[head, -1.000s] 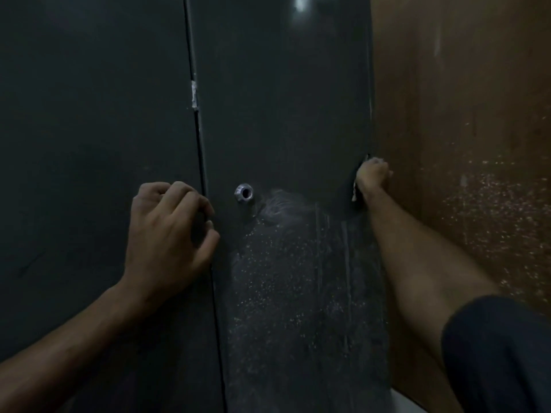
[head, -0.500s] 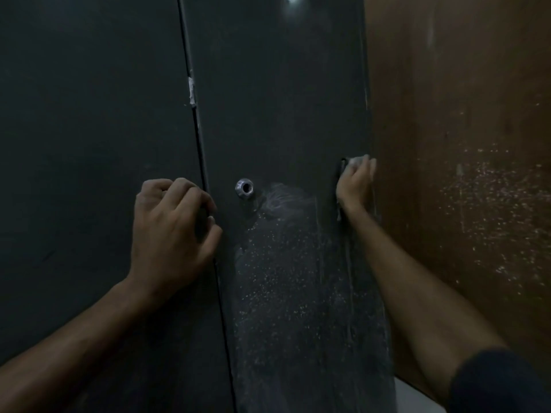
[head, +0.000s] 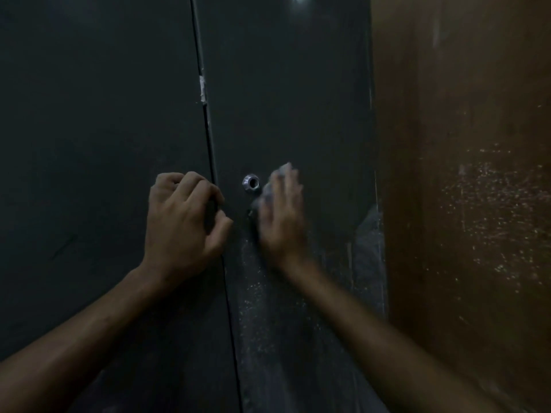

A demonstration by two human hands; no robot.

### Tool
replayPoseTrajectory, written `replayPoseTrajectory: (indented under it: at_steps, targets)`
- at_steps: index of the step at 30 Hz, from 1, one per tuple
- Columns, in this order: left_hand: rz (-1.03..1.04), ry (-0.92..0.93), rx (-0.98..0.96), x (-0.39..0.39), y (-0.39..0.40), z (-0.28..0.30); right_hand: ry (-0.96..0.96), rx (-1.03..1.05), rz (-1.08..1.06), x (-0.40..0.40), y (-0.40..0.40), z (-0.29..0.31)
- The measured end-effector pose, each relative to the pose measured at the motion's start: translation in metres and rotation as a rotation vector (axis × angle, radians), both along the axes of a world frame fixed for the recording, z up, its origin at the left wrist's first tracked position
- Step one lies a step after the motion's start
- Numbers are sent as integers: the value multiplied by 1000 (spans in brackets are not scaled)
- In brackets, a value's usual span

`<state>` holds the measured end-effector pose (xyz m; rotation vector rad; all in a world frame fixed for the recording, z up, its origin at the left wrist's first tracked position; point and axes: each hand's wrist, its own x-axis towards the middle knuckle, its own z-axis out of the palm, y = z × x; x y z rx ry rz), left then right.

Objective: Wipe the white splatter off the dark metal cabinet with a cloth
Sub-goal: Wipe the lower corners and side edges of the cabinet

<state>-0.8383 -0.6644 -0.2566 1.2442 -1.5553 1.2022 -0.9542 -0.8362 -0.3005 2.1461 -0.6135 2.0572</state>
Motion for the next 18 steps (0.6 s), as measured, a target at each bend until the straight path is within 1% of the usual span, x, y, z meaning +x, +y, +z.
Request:
replayPoseTrajectory:
  at_steps: [1, 2, 3, 4, 5, 7, 8, 9, 10, 11, 13, 14, 15, 16, 17, 18]
  targets:
    - [-6, 0, 4, 0, 0, 0, 111, -79, -16, 4, 15, -28]
    - [-14, -3, 7, 0, 0, 0, 180, -140, -42, 0, 15, -51]
    - [-23, -2, 6, 1, 0, 0, 205, -167, -66, -10, 5, -62]
    - [-34, 3, 2, 1, 1, 0, 179, -133, -78, -21, -11, -60]
    - [-45, 11, 0, 1, 1, -1, 110, -36, -79, -31, -23, -49]
    - [-63, 27, 9, 0, 1, 0, -133, 234, -64, -34, -34, -2]
    - [-72, 31, 16, 0, 1, 0, -233, 319, -59, -27, -26, 16]
    - [-84, 32, 20, 1, 1, 0, -278, 345, -66, -13, -11, 21]
    - [-98, 36, 19, 1, 1, 0, -267, 311, -61, 5, 8, 14]
    - [-111, 43, 15, 1, 2, 0, -197, 229, -40, 21, 27, -4]
    - [-126, 51, 15, 1, 3, 0, 38, 23, -31, 33, 56, -62]
    - [-133, 50, 18, 1, 3, 0, 136, -71, -41, 27, 54, -87]
    - [-138, 49, 18, 1, 3, 0, 192, -136, -57, 16, 40, -99]
    - [-139, 50, 15, 0, 2, -1, 184, -131, -83, 5, 21, -99]
    - [-138, 54, 7, 0, 3, -1, 134, -47, -96, -6, 5, -88]
    - [-137, 58, -1, -1, 3, -1, 36, 103, -87, -15, -6, -67]
